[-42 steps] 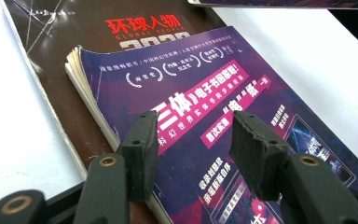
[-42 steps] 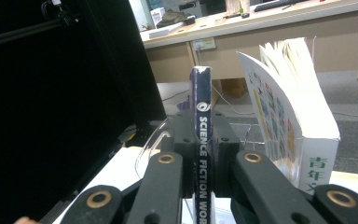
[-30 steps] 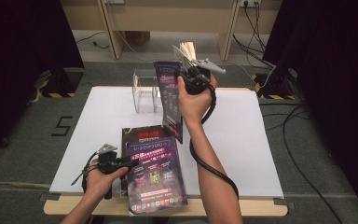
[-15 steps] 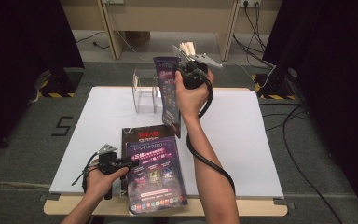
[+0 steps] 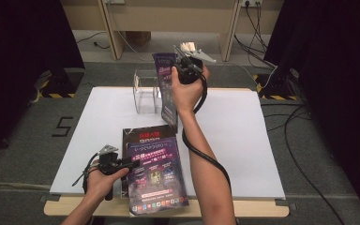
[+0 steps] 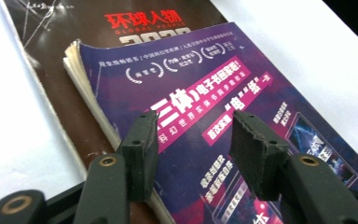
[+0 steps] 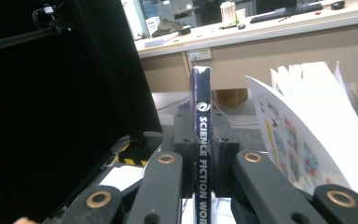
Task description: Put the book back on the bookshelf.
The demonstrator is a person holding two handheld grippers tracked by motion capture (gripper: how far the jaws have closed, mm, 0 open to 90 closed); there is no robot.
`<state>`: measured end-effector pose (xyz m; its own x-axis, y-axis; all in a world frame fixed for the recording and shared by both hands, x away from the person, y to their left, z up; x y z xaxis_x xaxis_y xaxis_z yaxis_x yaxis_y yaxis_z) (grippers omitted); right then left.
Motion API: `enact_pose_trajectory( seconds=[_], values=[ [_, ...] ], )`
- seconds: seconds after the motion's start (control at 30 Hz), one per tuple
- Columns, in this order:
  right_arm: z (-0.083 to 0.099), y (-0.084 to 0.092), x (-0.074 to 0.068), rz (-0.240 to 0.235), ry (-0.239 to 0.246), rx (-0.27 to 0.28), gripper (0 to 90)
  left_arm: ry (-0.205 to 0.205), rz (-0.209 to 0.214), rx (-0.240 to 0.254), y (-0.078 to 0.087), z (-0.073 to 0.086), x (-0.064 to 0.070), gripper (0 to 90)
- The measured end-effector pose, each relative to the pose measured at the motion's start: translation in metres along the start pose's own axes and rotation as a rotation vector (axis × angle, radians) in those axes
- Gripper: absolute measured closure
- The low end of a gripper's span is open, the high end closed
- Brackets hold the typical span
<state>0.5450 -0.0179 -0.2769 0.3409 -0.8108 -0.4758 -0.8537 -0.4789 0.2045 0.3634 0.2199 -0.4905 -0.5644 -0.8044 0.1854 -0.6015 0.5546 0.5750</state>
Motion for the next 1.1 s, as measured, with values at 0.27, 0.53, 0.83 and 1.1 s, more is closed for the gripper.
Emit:
enact_pose_trajectory(
  seconds=[0.27, 0.53, 0.83, 1.1],
  values=[
    [0.003, -0.013, 0.001, 0.010, -0.014, 0.002, 84.5, 0.004, -0.004, 0.001, 0.001, 0.000, -0.003, 51.2],
    [0.003, -0.021, -0.001, 0.019, 0.007, 0.015, 84.4, 0.008, -0.010, 0.000, 0.002, 0.001, -0.005, 51.2],
    [0.004, -0.035, 0.003, 0.045, 0.023, 0.035, 84.3, 0.018, -0.008, 0.000, 0.002, 0.002, -0.006, 51.2],
    [0.015, -0.027, 0.001, 0.048, 0.067, 0.036, 84.1, 0.020, -0.009, -0.003, 0.002, 0.003, -0.007, 51.3]
  ],
)
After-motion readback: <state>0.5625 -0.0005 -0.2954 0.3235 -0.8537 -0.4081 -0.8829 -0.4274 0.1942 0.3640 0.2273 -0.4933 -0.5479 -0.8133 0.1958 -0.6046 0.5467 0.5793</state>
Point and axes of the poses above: each handheld gripper's, and its own axes: y roughly backward along the jaws, z roughly out of its underside, x roughly to its right, the point moved 2 cm from there along -y, roughly forward along the jaws, and after that the axes turned 14 degrees about -y, right-handed, at the moved point
